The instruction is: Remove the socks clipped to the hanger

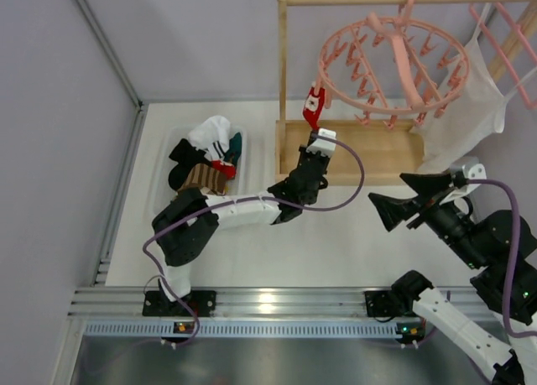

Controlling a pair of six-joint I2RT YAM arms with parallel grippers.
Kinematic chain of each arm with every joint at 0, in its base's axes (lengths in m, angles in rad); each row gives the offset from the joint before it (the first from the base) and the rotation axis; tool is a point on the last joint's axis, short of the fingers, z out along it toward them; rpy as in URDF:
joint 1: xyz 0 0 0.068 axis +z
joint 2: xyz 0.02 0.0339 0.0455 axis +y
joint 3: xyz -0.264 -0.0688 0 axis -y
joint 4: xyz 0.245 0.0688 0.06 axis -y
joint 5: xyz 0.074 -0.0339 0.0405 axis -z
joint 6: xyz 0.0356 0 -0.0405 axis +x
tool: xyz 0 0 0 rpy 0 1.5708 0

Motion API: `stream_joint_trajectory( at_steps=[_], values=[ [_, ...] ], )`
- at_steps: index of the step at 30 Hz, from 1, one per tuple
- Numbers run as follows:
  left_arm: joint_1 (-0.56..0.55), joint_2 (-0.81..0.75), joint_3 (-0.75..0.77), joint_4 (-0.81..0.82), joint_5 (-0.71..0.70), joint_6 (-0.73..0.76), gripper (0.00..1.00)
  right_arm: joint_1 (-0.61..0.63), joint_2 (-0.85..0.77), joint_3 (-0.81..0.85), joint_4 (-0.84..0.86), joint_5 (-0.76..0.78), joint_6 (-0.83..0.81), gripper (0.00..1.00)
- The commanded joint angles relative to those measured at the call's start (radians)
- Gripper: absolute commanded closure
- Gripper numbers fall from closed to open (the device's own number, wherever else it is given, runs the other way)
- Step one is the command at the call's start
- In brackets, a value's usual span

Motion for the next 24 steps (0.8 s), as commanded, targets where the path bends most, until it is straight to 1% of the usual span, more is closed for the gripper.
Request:
stream_joint_trajectory(
  at_steps=[1,4,7,10,12,17,24],
  values=[
    [-0.073,-0.083,-0.032,0.076,-0.136,0.034,1.00,-0.005,-0.008,0.095,-0.059,0.105,-0.009,0.01],
    [-0.138,-0.095,-0.045,0.076,-0.211,0.058,1.00,-0.005,0.006,0.149,-0.122,0.162,-0.012,0.01],
    [-0.199,-0.098,-0.054,0.076,-0.247,0.075,1.00,-0.005,0.021,0.216,-0.191,0.228,-0.015,0.01],
    [-0.257,-0.087,-0.029,0.076,-0.288,0.109,1.00,-0.005,0.049,0.302,-0.257,0.309,-0.024,0.01],
    [-0.300,-0.069,-0.008,0.076,-0.317,0.142,1.00,-0.005,0.079,0.368,-0.283,0.334,-0.035,0.01],
    [-0.388,-0.002,0.095,0.076,-0.356,0.227,1.00,-0.005,0.164,0.492,-0.340,0.336,-0.052,0.01],
    [-0.464,0.098,0.227,0.076,-0.388,0.317,1.00,-0.004,0.355,0.615,-0.397,0.265,-0.064,0.01]
  ],
)
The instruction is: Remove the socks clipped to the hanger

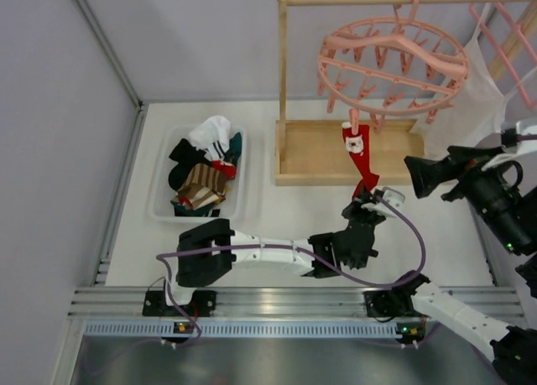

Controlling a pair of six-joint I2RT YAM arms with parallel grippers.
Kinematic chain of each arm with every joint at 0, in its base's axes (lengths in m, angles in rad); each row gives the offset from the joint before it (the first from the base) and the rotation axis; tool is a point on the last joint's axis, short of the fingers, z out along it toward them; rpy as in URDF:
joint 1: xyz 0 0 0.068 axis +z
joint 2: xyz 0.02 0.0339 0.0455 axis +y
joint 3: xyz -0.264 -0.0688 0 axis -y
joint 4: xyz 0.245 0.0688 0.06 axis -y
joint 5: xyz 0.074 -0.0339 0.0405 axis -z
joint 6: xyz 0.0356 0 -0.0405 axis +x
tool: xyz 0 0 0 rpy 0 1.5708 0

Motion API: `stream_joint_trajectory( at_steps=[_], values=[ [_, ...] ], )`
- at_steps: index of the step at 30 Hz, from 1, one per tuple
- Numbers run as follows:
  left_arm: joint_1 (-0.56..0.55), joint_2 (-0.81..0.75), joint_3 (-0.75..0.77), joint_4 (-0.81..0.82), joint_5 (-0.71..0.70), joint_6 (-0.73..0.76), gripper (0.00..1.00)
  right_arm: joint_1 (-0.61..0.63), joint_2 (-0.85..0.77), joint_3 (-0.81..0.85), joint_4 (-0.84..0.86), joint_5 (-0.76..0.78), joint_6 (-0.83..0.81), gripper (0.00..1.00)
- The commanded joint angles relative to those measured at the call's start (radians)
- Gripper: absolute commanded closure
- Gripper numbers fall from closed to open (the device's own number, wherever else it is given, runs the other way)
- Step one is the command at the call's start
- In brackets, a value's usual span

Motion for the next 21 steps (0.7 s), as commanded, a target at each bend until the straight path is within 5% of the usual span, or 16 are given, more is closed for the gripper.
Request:
stream_joint_trajectory(
  at_steps=[1,9,21],
  values=[
    [-0.030,0.047,0.087,0.049,-0.041,0.077,1.00,-0.004,0.113,0.065,-0.069,-0.050,-0.020,0.01],
    [-0.064,0.148,0.202,0.049,-0.030,0.180,1.00,-0.005,0.335,0.223,-0.165,-0.021,-0.025,0.14],
    [-0.076,0.311,0.406,0.049,0.129,0.424,1.00,0.099,0.542,0.310,-0.302,0.422,-0.034,0.18]
  ],
)
